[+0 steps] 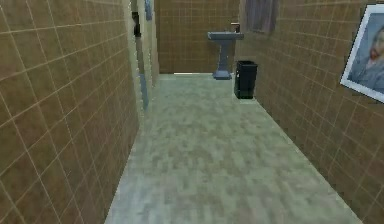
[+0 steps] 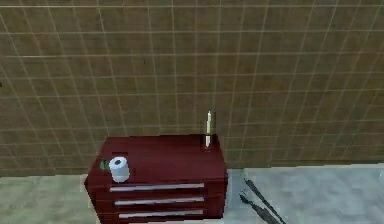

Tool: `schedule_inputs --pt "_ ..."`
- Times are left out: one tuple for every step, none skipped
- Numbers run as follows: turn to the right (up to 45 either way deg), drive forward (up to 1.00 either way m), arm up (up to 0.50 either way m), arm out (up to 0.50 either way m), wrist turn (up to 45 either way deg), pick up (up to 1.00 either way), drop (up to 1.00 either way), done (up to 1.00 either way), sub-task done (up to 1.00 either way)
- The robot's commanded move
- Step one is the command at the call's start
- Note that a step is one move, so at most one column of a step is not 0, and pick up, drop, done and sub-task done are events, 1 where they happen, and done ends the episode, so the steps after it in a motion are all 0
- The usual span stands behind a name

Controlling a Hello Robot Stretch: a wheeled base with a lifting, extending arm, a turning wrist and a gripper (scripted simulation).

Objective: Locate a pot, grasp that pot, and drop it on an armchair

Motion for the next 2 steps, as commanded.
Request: schedule_inputs --pt "0.0 1.00 0.00 0.00 0.0 0.00 0.00 0.00 0.00" --pt "0.0 1.00 0.00 0.00 0.0 0.00 0.00 0.00 0.00"
